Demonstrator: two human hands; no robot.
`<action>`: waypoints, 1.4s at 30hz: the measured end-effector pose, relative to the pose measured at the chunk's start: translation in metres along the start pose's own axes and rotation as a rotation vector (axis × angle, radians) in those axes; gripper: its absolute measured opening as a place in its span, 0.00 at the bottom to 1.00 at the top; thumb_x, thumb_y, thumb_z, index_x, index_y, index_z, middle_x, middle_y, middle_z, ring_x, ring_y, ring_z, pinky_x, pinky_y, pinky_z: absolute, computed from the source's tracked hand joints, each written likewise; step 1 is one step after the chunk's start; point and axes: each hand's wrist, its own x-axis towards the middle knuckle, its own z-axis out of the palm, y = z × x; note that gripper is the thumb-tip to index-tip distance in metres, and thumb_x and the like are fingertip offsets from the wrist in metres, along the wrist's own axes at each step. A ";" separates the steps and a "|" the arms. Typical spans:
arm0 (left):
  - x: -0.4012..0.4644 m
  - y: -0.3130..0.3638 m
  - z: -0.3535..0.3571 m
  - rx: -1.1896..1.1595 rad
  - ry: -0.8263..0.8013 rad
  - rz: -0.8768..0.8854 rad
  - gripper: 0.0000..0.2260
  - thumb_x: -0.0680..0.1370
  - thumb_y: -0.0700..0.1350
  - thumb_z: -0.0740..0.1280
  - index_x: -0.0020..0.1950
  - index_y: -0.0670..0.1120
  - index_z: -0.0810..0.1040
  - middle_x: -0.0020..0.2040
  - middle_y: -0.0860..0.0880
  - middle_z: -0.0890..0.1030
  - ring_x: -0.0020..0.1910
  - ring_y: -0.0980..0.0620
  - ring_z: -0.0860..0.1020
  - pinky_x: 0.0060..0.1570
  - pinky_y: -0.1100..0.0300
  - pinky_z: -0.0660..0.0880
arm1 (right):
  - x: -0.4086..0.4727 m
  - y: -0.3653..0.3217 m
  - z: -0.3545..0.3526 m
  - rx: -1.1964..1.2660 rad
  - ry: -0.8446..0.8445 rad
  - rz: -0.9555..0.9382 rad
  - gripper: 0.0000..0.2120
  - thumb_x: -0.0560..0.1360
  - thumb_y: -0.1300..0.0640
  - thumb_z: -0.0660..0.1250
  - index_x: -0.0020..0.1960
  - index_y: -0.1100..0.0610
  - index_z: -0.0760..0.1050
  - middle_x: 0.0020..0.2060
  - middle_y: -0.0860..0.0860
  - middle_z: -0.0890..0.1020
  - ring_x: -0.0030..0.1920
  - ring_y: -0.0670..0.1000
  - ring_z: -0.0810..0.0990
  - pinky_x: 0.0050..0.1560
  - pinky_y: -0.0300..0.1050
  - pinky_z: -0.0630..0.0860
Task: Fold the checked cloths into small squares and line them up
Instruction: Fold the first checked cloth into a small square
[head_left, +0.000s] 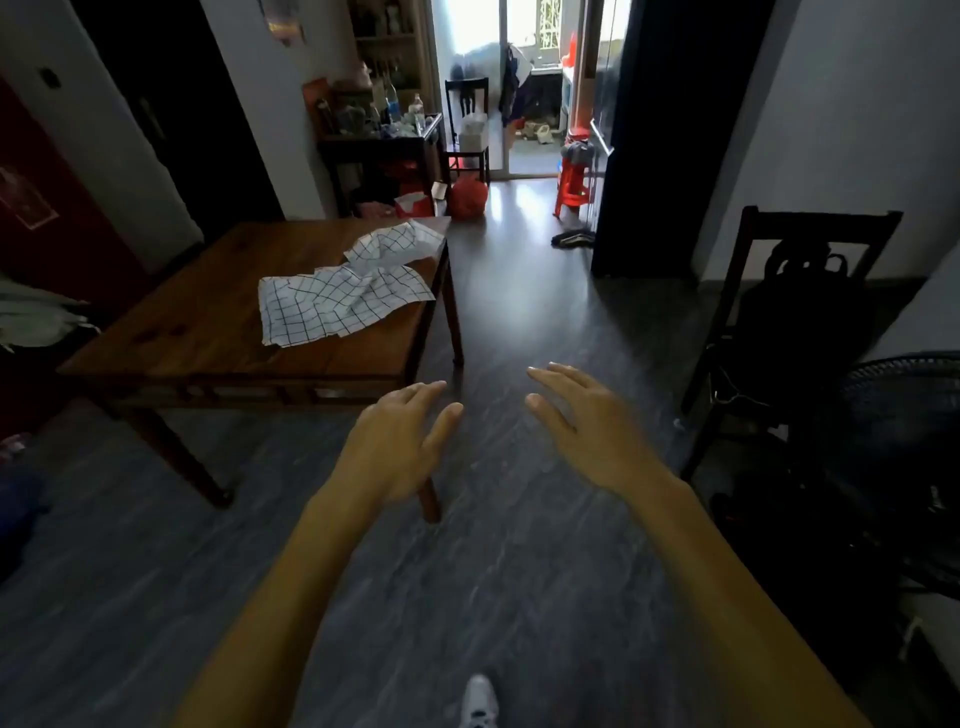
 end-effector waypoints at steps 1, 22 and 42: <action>0.011 -0.003 0.003 -0.005 -0.005 0.002 0.25 0.80 0.60 0.51 0.75 0.51 0.63 0.74 0.47 0.66 0.73 0.49 0.63 0.70 0.51 0.60 | 0.009 0.006 0.003 0.007 0.011 0.010 0.29 0.76 0.38 0.53 0.72 0.50 0.69 0.72 0.51 0.70 0.72 0.53 0.67 0.69 0.47 0.66; 0.288 -0.099 0.058 -0.193 -0.103 -0.028 0.26 0.80 0.61 0.52 0.75 0.50 0.63 0.73 0.48 0.67 0.72 0.50 0.64 0.70 0.50 0.63 | 0.275 0.092 0.086 -0.074 -0.139 0.124 0.24 0.80 0.44 0.59 0.72 0.54 0.69 0.70 0.54 0.72 0.70 0.54 0.70 0.68 0.55 0.69; 0.550 -0.010 0.118 -0.166 -0.008 -0.253 0.24 0.81 0.58 0.55 0.74 0.50 0.63 0.73 0.49 0.68 0.71 0.51 0.65 0.69 0.54 0.63 | 0.523 0.285 0.024 -0.004 -0.186 -0.057 0.23 0.81 0.46 0.60 0.71 0.56 0.69 0.68 0.53 0.74 0.67 0.54 0.72 0.67 0.50 0.71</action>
